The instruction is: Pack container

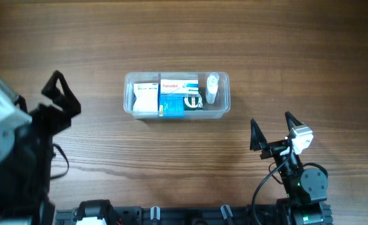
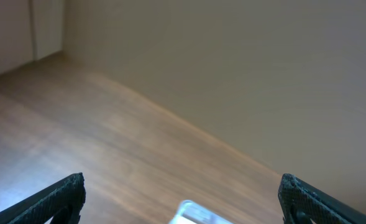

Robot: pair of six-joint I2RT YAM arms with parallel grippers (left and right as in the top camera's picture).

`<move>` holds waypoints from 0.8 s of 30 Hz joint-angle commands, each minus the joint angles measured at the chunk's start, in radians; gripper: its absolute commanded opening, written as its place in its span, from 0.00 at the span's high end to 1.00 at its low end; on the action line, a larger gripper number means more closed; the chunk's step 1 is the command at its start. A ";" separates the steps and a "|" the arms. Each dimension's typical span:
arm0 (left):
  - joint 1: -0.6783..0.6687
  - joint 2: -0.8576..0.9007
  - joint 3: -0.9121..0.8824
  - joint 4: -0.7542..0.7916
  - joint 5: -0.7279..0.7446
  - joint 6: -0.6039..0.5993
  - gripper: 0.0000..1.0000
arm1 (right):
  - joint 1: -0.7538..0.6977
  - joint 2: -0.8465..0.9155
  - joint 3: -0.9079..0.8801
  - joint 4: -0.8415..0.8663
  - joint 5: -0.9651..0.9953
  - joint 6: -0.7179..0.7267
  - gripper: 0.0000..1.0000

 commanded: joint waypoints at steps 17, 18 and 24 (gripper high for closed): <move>-0.075 -0.242 -0.404 -0.107 -0.006 0.004 0.00 | -0.007 -0.013 -0.002 0.002 -0.016 -0.018 0.00; -0.075 -0.259 -0.444 -0.077 -0.003 0.003 0.00 | -0.007 -0.013 -0.002 0.002 -0.016 -0.018 0.00; -0.087 -0.405 -0.772 0.228 -0.002 -0.029 0.00 | -0.007 -0.013 -0.002 0.002 -0.016 -0.018 0.00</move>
